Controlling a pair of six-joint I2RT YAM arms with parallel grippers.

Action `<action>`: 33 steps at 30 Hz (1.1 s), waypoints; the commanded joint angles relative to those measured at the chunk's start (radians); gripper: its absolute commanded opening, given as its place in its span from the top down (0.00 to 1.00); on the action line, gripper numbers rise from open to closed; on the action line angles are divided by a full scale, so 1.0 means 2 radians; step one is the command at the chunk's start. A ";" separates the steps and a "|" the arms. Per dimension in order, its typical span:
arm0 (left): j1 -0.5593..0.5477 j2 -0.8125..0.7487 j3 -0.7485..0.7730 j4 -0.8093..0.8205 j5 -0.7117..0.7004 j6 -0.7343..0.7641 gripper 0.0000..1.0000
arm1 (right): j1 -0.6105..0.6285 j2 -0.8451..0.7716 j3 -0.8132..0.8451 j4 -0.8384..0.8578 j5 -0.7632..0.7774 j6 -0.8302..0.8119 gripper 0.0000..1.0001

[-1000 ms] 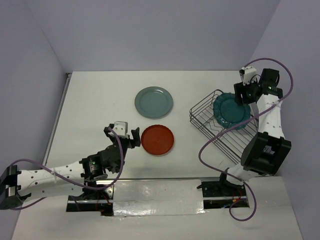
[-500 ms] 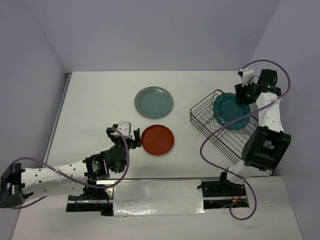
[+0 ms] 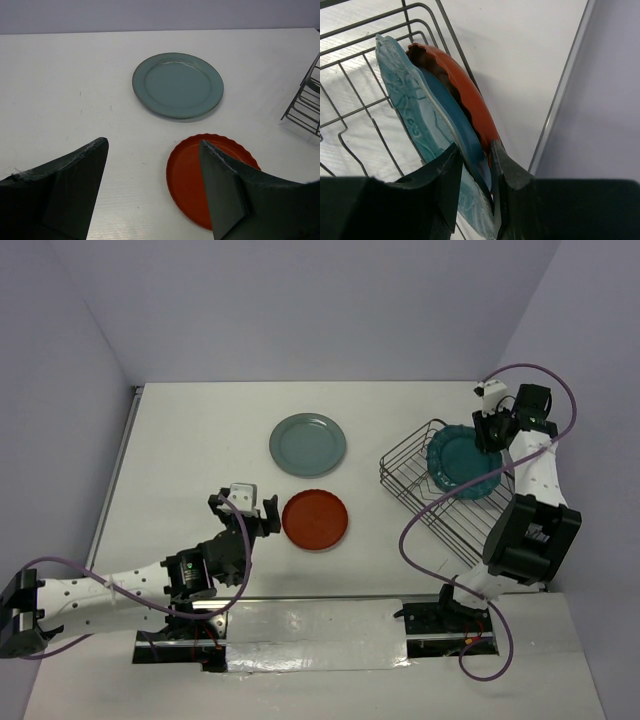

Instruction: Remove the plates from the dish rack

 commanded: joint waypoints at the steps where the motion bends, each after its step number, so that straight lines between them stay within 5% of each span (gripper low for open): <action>1: 0.001 -0.012 0.006 0.016 0.001 -0.005 0.15 | 0.005 -0.017 -0.030 0.057 0.036 -0.009 0.70; 17: 0.000 -0.021 0.003 0.012 0.008 -0.011 0.14 | 0.021 -0.059 0.003 0.054 0.068 -0.007 1.00; 33: 0.000 -0.014 0.006 0.012 0.011 -0.010 0.14 | 0.025 -0.071 0.061 0.015 0.028 0.024 1.00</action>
